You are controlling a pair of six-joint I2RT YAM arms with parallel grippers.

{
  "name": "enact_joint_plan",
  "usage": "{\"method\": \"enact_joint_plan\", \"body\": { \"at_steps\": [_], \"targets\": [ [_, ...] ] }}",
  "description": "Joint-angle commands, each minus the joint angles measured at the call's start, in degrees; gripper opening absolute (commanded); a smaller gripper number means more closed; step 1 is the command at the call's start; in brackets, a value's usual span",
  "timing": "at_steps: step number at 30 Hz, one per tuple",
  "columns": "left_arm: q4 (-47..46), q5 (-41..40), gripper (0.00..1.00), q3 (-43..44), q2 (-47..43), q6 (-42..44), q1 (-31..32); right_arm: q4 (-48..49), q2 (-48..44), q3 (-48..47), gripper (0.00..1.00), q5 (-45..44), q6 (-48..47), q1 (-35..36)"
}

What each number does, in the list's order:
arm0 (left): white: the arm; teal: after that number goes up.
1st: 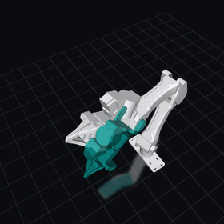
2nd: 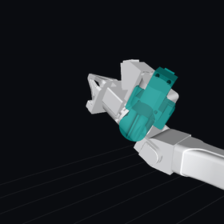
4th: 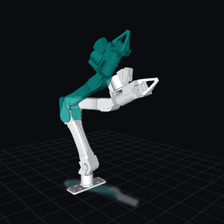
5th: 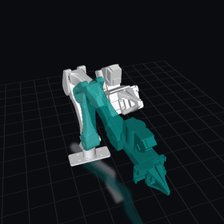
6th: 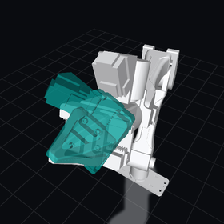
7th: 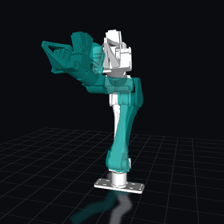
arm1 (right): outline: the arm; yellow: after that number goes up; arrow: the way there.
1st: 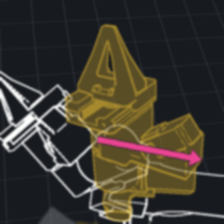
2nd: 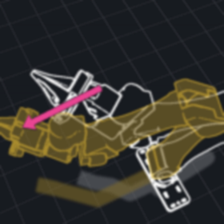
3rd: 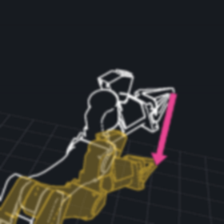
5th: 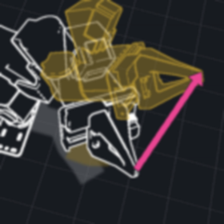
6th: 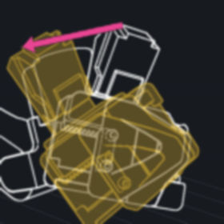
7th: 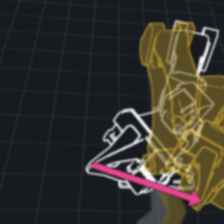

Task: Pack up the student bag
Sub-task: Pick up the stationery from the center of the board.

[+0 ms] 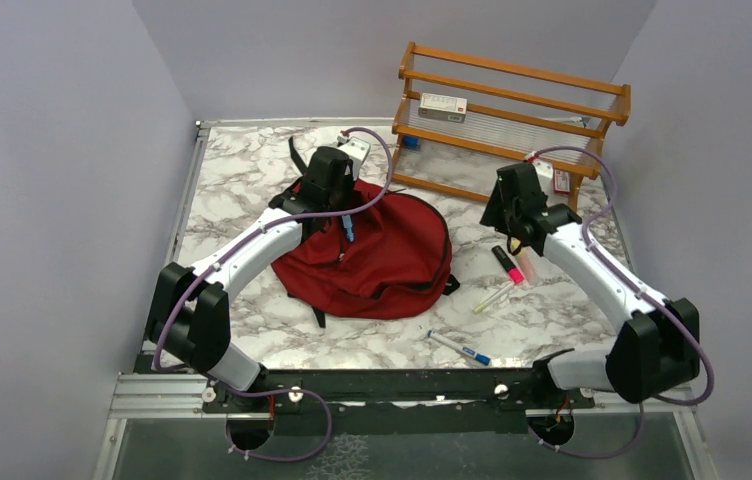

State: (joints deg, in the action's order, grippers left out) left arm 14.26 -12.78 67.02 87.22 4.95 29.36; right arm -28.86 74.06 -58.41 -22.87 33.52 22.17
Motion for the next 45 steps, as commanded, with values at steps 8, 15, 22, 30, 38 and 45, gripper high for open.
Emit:
{"method": "enact_joint_plan", "body": {
  "at_steps": [8, 15, 22, 30, 38, 45],
  "targets": [
    [-0.8, 0.6, 0.00, 0.1, -1.4, 0.0, -0.5, -5.6, 17.8, -2.0, 0.69, 10.4, -9.9, -9.3],
    [-0.8, 0.5, 0.00, 0.0, -1.7, 0.1, -0.5, -4.8, 21.1, -2.6, 0.67, 14.7, -13.2, -12.0],
    [-0.9, 1.2, 0.00, 0.1, -1.6, 0.0, -0.6, -5.1, 22.9, -2.3, 0.64, 18.2, -15.1, -14.0],
    [-0.8, 1.0, 0.00, 0.0, -1.5, 0.1, -0.5, -4.6, 25.4, -1.7, 0.54, 19.9, -16.0, -14.3],
    [-0.8, 0.8, 0.00, 0.0, -1.7, 0.2, -0.6, -3.5, 26.7, -1.1, 0.37, 18.5, -15.9, -14.3],
    [-0.8, 0.8, 0.00, 0.0, -1.6, 0.4, -0.6, -3.0, 21.9, -1.5, 0.20, 14.0, -15.5, -14.3]
  ]
}}
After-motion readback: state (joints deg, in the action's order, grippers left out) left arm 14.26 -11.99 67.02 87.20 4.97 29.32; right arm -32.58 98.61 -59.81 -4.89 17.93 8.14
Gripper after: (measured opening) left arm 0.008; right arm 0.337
